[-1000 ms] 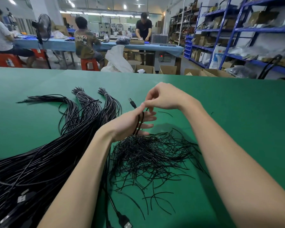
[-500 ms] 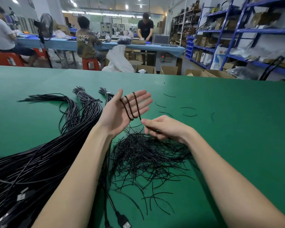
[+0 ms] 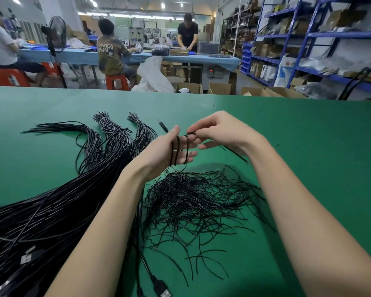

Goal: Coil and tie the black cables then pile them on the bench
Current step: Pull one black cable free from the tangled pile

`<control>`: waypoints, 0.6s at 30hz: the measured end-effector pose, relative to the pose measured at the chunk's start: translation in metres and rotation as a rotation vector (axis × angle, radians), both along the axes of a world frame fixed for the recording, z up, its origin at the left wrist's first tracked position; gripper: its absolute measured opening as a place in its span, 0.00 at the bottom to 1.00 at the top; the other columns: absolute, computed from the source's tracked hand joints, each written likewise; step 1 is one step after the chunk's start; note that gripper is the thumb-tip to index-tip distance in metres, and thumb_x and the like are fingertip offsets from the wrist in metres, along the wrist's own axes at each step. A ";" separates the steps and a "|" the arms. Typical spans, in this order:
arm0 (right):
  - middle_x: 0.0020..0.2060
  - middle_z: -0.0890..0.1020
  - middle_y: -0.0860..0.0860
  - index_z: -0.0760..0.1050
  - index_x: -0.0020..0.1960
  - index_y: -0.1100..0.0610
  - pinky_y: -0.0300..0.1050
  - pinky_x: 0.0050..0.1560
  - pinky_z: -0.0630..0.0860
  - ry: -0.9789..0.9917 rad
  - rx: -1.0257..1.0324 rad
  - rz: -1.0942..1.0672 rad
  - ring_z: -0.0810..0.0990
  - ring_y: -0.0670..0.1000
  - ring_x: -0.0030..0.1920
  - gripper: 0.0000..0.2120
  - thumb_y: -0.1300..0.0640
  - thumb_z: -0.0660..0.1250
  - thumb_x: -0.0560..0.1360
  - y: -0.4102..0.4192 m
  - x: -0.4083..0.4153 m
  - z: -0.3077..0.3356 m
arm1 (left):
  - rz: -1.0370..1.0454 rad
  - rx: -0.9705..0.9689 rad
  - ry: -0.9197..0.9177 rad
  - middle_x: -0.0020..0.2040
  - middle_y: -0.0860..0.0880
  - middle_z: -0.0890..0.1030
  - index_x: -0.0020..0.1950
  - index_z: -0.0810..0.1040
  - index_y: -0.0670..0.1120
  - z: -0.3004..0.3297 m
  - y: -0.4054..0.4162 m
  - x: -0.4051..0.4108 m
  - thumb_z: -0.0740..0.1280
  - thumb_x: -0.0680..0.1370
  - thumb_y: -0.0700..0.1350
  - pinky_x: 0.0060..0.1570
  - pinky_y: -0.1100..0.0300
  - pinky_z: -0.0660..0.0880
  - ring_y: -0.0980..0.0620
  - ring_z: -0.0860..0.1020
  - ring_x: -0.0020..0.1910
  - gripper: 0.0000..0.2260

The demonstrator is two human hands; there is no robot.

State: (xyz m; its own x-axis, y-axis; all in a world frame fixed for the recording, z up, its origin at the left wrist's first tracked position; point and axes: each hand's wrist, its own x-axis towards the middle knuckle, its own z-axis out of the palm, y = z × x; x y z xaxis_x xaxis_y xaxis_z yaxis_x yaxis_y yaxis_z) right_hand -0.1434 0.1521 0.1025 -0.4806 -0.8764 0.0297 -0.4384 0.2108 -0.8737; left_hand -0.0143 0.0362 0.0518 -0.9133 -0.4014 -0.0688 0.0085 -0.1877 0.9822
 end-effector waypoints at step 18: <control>0.37 0.87 0.53 0.85 0.44 0.59 0.38 0.37 0.82 -0.416 -0.245 -0.224 0.83 0.46 0.34 0.06 0.56 0.77 0.75 0.013 0.027 -0.068 | 0.132 0.070 0.232 0.56 0.41 0.84 0.68 0.74 0.36 0.002 0.005 0.000 0.66 0.81 0.38 0.57 0.60 0.80 0.49 0.84 0.56 0.16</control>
State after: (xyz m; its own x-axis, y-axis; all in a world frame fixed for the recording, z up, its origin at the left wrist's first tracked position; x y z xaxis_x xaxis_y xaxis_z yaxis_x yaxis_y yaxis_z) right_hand -0.1167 0.1652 0.0343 -0.6697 -0.7425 -0.0124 -0.0121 0.0277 -0.9995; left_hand -0.0140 0.0408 0.0537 -0.8480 -0.5197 0.1043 0.2606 -0.2375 0.9358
